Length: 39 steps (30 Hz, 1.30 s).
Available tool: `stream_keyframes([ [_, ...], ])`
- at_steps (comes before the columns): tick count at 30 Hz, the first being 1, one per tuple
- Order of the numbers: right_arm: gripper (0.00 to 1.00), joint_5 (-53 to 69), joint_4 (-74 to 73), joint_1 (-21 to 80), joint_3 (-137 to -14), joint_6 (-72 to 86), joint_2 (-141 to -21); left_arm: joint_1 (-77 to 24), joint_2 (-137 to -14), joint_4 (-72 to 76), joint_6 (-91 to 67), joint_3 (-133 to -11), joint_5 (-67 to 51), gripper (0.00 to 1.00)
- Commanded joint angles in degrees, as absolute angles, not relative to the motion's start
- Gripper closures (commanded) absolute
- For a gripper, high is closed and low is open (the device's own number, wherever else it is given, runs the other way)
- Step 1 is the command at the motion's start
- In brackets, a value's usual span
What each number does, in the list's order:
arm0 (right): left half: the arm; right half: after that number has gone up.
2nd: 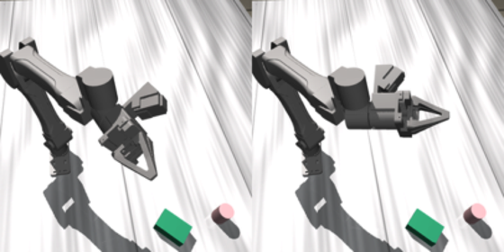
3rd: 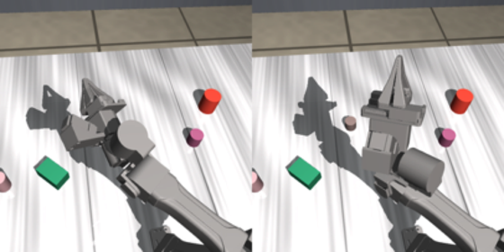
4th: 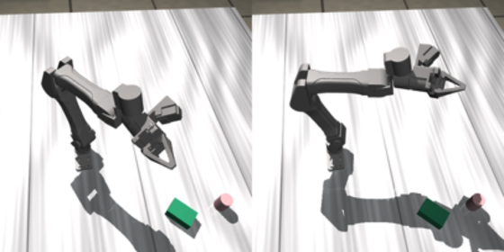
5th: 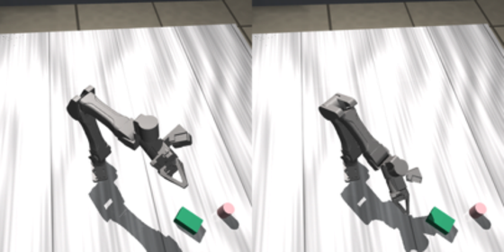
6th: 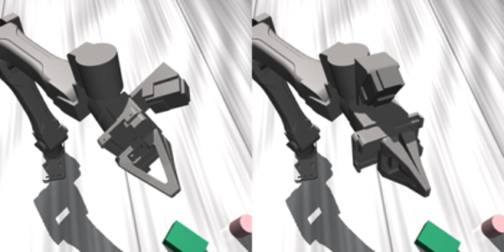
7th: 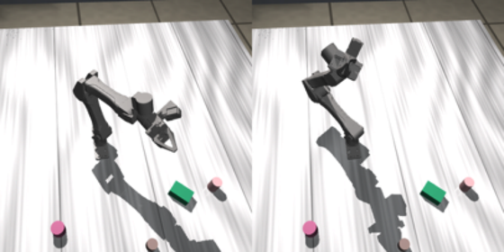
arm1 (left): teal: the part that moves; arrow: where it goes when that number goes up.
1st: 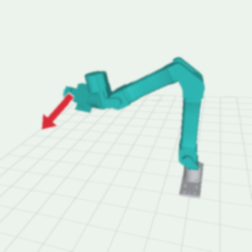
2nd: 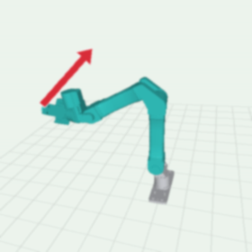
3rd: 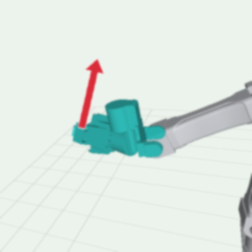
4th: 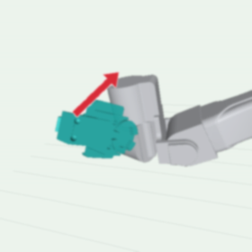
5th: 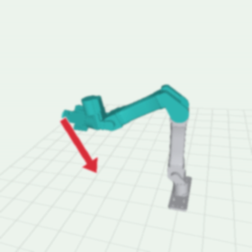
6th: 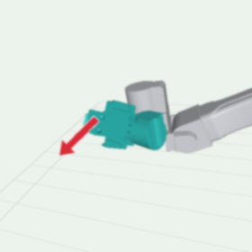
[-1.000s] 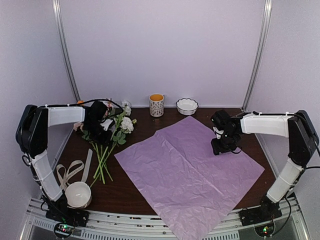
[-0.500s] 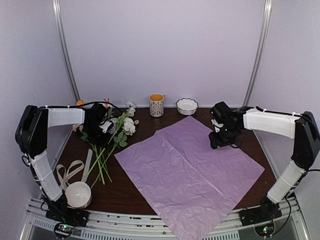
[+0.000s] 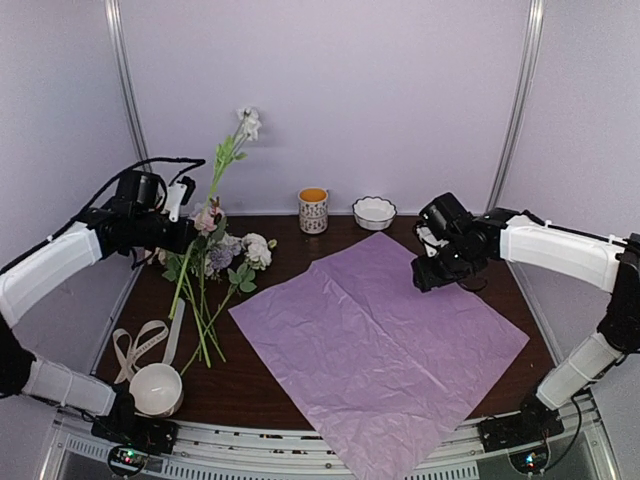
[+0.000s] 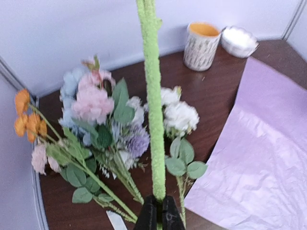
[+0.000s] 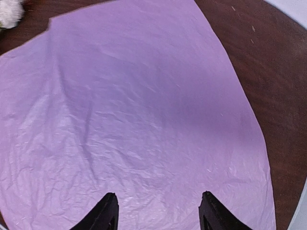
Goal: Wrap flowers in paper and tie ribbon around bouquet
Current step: Pick up the fake flower from the corner of the board, then pass from the left arm to the right
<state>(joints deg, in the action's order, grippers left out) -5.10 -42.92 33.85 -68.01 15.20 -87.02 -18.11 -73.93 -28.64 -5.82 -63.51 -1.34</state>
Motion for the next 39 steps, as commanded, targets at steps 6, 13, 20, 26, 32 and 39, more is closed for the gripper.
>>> stream_keyframes([
  [6, 0.36, 21.0, -7.5, 48.9, -70.6, 10.2, -75.6, -35.5, -58.7, 7.2, -5.7, -56.4, -24.9, 1.00],
  [13, 0.30, 27.9, 18.6, 53.8, -72.8, 20.0, -78.7, -41.1, -64.2, 25.5, -14.6, -55.3, -33.2, 1.00],
  [20, 0.33, 24.4, 15.6, 54.6, -80.0, 20.8, -84.3, -45.2, -67.1, 23.0, -12.1, -56.4, -34.0, 1.00],
  [26, 0.69, 23.4, 13.5, 54.9, -81.7, 21.5, -85.3, -46.3, -68.2, 21.5, -12.5, -55.6, -33.3, 1.00],
  [32, 1.00, 21.3, 8.5, 54.1, -81.5, 21.3, -83.3, -46.4, -69.6, 18.4, -13.6, -56.2, -33.4, 1.00],
  [39, 1.00, 13.4, -4.0, 50.0, -77.3, 24.5, -78.3, -46.1, -69.4, 12.9, -13.8, -57.3, -30.4, 0.32],
])
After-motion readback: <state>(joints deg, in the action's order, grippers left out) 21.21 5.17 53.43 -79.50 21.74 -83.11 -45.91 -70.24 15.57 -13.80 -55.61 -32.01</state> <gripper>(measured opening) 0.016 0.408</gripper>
